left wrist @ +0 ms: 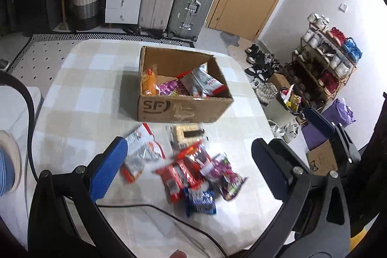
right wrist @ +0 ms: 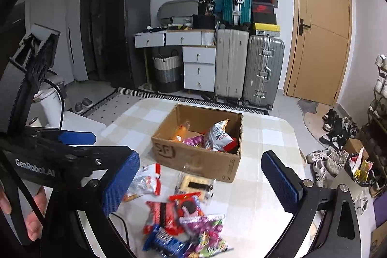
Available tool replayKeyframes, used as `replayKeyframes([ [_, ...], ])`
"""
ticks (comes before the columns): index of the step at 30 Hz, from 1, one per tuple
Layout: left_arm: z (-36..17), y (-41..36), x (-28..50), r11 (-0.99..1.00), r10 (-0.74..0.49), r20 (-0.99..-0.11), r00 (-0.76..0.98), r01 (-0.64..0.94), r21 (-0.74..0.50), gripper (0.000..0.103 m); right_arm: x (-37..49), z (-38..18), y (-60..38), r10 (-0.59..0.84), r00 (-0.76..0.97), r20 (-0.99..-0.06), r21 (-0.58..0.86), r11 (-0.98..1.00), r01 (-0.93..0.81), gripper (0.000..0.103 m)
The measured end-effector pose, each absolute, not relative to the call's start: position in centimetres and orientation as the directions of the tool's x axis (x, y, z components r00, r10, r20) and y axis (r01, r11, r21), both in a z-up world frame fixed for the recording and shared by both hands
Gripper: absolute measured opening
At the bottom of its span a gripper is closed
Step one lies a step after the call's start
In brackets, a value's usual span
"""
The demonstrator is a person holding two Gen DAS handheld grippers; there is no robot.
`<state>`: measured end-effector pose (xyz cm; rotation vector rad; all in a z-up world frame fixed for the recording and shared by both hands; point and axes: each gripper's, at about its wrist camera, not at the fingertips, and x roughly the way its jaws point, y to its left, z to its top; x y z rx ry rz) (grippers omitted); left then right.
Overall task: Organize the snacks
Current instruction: 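Raise both open tools away from the box above the table, then lower both tools toward the snack pile beside the box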
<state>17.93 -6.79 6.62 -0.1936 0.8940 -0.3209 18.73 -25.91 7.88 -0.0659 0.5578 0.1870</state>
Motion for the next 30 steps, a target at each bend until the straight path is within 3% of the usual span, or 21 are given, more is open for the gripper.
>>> replayKeyframes([
  [7,8.3,-7.0,10.5,0.958,-0.287,-0.735,0.614,0.200,-0.206,0.102,13.2,8.3,-25.2,0.161,0.849,-0.503,-0.019,0.980,-0.197,0.102],
  [17,7.7,-4.6,1.4,0.984,-0.137,-0.679,0.721,0.022,-0.175,0.102,6.2,6.3,-24.8,0.165,0.859,-0.484,-0.018,0.980,-0.198,0.102],
  [24,7.2,-4.2,-3.1,0.991,-0.112,-0.623,0.774,0.040,-0.128,0.102,3.3,4.3,-26.0,0.191,0.859,-0.475,0.052,0.981,-0.189,0.102],
  [30,5.7,-2.8,-3.8,0.986,-0.130,-0.624,0.770,0.034,-0.163,0.102,3.0,2.0,-26.1,0.201,0.848,-0.491,0.072,0.979,-0.190,0.102],
])
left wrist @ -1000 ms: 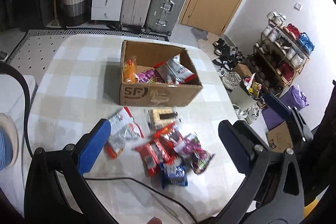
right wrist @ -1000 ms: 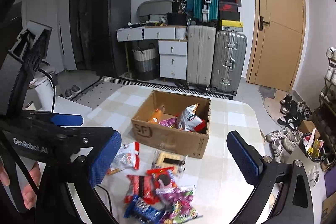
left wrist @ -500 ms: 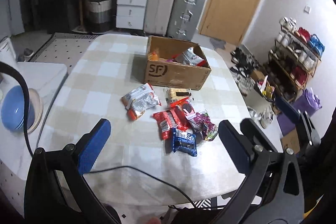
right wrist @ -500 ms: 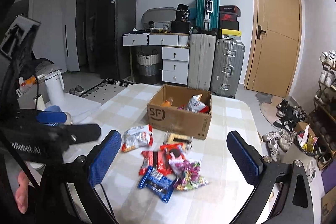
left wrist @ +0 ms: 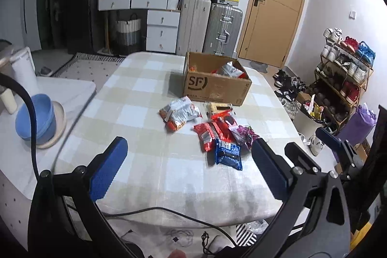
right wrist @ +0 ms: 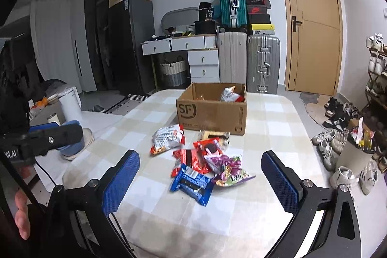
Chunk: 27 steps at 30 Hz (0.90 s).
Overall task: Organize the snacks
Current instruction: 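Lower both tools toward the snack pile beside the box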
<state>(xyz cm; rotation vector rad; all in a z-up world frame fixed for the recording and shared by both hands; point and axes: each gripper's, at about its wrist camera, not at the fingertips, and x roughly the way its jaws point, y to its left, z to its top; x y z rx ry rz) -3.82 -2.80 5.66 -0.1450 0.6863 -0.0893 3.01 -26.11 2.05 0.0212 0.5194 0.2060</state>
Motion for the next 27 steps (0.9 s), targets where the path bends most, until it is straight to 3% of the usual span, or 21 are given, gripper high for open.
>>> replayKeyframes([
  [10,0.9,-1.6,0.4,0.989,-0.128,-0.648,0.751,0.044,-0.144,0.102,5.4,-1.3,-26.4,0.214,0.826,-0.522,0.095,0.976,-0.194,0.102],
  [27,-9.3,-5.3,11.2,0.956,-0.293,-0.776,0.559,0.142,-0.258,0.102,13.5,-7.5,-29.5,0.198,0.745,-0.637,0.114,0.980,-0.162,0.102],
])
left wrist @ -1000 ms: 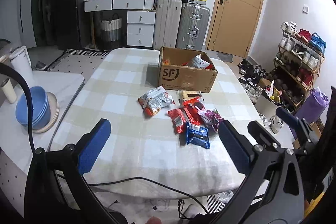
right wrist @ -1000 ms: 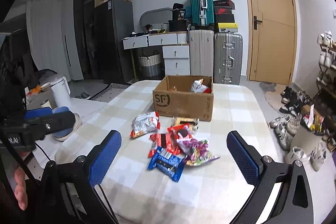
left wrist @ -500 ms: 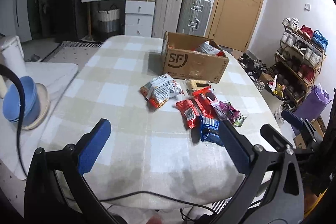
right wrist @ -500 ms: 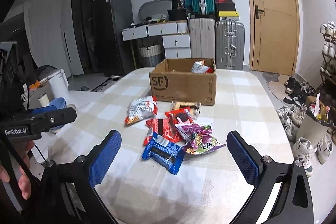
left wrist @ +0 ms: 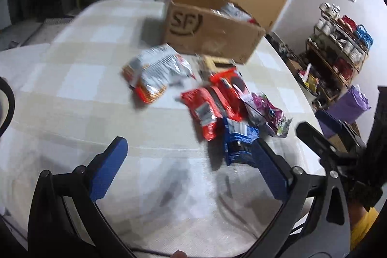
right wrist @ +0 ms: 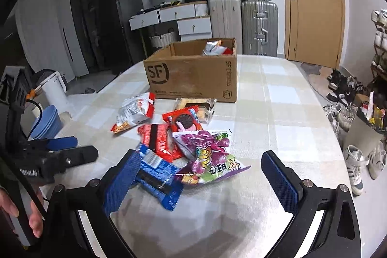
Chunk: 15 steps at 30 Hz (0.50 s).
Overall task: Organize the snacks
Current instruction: 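Lower both tools toward the snack pile beside the box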
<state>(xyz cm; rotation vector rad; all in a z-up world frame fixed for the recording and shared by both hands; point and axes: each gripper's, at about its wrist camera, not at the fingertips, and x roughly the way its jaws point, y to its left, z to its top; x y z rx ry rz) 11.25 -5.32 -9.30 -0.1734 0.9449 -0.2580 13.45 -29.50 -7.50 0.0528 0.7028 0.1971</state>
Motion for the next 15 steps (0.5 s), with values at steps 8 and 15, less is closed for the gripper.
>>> replayKeyframes([
  [8,-12.7,-9.8,14.2,0.950,-0.311,-0.833,0.458,0.186,-0.253,0.102,17.6,-10.4,-31.3,0.252,0.668,-0.700,0.196,0.968,-0.160,0.102],
  [15,-13.7,-12.0,14.8,0.958,-0.273,-0.852,0.447,0.204,-0.200,0.096,19.8,-12.4,-31.6,0.309,0.614,-0.726,0.236,0.951,-0.200,0.101],
])
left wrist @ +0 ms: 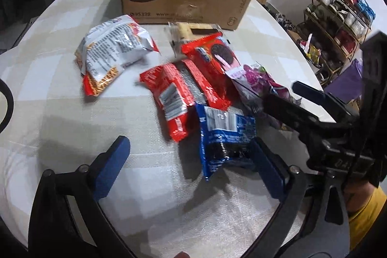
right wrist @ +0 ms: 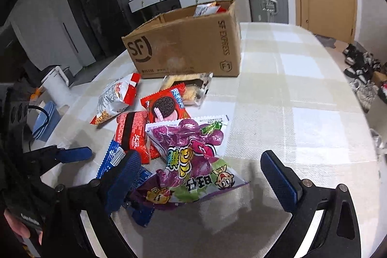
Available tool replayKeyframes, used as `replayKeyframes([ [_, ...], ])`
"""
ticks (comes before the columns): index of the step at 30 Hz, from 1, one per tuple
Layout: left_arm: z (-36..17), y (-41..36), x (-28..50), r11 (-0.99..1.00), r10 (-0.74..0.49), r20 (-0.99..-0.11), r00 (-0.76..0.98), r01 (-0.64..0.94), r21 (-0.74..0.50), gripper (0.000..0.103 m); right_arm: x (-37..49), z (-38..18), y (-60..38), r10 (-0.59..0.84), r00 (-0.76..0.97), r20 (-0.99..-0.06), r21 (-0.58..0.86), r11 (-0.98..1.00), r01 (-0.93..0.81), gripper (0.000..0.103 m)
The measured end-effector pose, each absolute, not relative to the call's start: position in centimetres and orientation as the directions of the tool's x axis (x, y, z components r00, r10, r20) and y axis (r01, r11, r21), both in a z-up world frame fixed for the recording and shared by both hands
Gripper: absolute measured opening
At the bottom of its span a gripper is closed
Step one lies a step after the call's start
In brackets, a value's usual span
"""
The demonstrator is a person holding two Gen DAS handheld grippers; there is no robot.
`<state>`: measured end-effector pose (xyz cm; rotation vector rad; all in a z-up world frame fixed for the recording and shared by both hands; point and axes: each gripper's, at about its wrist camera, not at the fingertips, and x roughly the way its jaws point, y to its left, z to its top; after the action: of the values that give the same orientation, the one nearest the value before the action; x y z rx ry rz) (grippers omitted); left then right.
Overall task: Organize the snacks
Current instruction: 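Lower both tools toward the snack pile beside the box, then grasp the blue Oreo pack with the left gripper while the right gripper grasps the purple candy bag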
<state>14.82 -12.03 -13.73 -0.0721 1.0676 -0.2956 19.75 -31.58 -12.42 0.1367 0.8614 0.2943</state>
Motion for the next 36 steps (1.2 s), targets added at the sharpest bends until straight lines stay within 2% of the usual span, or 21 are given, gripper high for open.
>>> replayKeyframes([
  [3,-14.1,-12.6,15.1,0.952,-0.291,-0.851,0.437,0.217,-0.214,0.087,20.2,-12.9,-31.3,0.323,0.601,-0.731,0.240,0.946,-0.217,0.097],
  [8,-14.3,-12.6,15.4,0.941,-0.331,-0.840,0.429,0.220,-0.258,0.080,21.0,-13.5,-30.7,0.339,0.565,-0.752,0.255,0.940,-0.224,0.085],
  [10,-14.1,-12.6,15.2,0.928,-0.365,-0.828,0.426,0.234,-0.288,0.067,21.0,-13.6,-30.6,0.331,0.569,-0.753,0.247,0.943,-0.223,0.081],
  [12,-13.9,-12.7,14.9,0.925,-0.373,-0.824,0.426,0.241,-0.294,0.062,20.9,-13.6,-30.7,0.316,0.574,-0.755,0.238,0.949,-0.209,0.074],
  [14,-13.9,-12.7,14.7,0.917,-0.392,-0.816,0.424,0.252,-0.310,0.056,20.9,-13.6,-30.9,0.316,0.577,-0.753,0.243,0.949,-0.203,0.072],
  [17,-13.9,-12.2,14.4,0.894,-0.445,-0.799,0.405,0.258,-0.366,0.040,20.8,-13.6,-31.0,0.319,0.577,-0.752,0.247,0.948,-0.203,0.070],
  [25,-13.7,-11.7,13.1,0.871,-0.487,-0.786,0.381,0.280,-0.404,0.025,20.5,-13.7,-30.7,0.312,0.574,-0.757,0.227,0.950,-0.215,0.065],
  [36,-13.9,-11.4,12.9,0.857,-0.513,-0.775,0.369,0.271,-0.438,0.022,19.8,-13.5,-30.7,0.306,0.574,-0.759,0.213,0.951,-0.225,0.058],
])
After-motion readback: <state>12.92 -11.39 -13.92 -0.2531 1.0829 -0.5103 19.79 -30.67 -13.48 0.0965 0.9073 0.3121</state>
